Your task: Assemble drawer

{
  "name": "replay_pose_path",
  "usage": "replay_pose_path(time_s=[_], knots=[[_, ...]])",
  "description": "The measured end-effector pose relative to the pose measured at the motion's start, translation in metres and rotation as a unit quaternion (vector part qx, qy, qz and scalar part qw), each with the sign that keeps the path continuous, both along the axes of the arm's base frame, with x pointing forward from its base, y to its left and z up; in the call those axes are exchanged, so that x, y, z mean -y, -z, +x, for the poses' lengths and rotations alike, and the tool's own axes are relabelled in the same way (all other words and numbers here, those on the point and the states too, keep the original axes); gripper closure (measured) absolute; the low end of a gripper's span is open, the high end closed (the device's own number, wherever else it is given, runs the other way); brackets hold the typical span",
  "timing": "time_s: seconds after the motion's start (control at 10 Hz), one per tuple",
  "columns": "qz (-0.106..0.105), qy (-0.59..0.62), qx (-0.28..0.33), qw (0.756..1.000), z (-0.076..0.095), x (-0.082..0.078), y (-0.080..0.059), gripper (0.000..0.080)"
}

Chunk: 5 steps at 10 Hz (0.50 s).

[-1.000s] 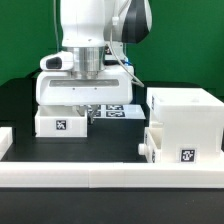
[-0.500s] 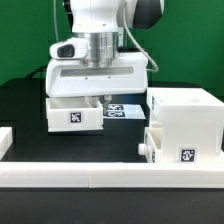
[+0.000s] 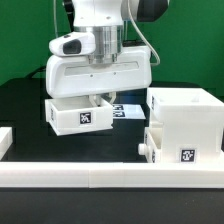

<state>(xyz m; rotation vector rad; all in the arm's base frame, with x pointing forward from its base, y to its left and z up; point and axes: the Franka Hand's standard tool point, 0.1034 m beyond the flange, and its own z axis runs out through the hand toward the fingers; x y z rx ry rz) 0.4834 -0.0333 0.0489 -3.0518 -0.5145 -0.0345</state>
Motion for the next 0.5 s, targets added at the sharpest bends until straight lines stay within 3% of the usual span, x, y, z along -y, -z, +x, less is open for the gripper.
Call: replay_pose_path(time_s=[0.2,0.3,0.5], knots=[[-0.002,-0.035,0.001,0.999,0.000,0.003,0.001,0.0758],[-0.003,-0.125,0.005,0.992,0.003,0.012,0.004,0.0758],[-0.013,-0.237,0.011,0.971,0.019,0.012,-0.002,0.0758]])
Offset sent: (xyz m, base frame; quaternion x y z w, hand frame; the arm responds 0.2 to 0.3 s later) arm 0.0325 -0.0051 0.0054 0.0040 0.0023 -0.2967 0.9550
